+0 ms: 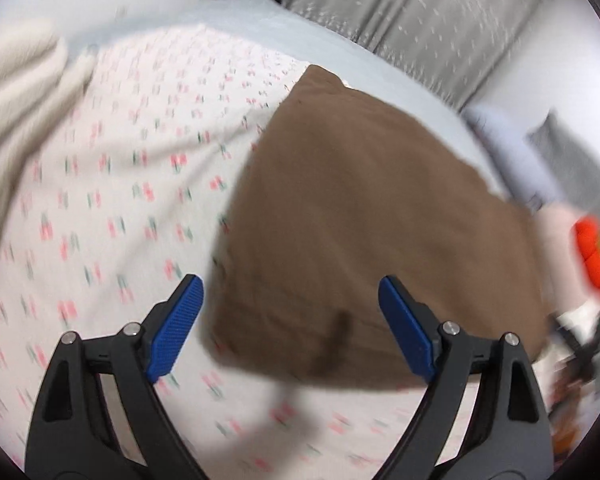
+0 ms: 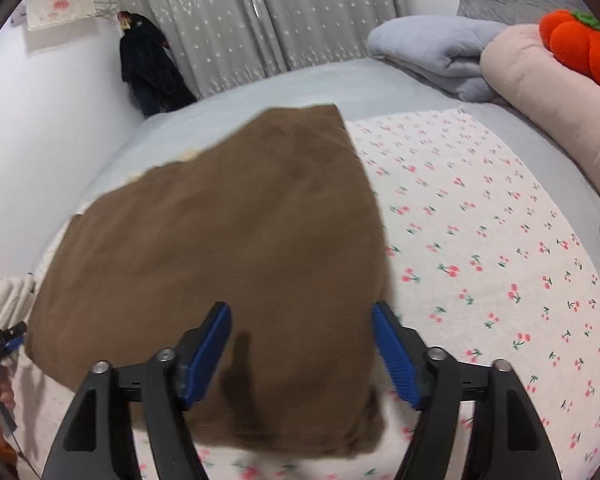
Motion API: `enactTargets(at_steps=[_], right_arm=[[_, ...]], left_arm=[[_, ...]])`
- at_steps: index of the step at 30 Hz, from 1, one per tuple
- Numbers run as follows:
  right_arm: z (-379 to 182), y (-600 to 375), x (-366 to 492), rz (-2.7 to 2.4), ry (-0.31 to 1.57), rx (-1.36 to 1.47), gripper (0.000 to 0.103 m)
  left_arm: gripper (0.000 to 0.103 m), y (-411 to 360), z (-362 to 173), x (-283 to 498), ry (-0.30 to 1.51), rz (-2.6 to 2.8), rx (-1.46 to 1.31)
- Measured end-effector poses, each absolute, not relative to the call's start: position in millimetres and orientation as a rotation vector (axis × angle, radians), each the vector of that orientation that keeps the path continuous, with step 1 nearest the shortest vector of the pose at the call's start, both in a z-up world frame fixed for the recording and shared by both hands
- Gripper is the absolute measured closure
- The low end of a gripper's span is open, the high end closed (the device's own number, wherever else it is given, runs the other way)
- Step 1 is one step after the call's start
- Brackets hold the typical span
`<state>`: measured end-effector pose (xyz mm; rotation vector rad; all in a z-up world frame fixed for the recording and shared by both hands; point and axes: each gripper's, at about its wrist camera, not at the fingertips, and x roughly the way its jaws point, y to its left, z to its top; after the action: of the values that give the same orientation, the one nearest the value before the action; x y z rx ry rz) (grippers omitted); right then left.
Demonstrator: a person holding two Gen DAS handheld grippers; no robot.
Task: Fold large clothes
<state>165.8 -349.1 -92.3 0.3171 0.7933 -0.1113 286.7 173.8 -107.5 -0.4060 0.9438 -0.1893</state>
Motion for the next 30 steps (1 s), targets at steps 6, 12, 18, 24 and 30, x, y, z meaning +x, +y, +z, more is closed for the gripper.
enactTargets(at_steps=[6,12,18,24,30], right_arm=[[-82,-310,171,-0.075,0.769,0.190,0.020],[-76,-287,173,-0.045,0.758,0.144,0.020],[-75,-261,186,0.020,0.755,0.151,0.020],[-76,-220,214,0.096,0.748,0.154,0.020],[-83,-181,244,0.159,0.751,0.154,0.020]], left_arm=[[0.013,173,-119,263,1.064,-0.173,-0.597],[0.013,165,-154,274,1.143,-0.201,-0.841],[0.013,141,-161,280,1.057,-0.240,-0.881],[0.013,130,-172,294,0.915,-0.200,-0.961],[0.025,122,-170,298,0.839,-0.097,-0.998]])
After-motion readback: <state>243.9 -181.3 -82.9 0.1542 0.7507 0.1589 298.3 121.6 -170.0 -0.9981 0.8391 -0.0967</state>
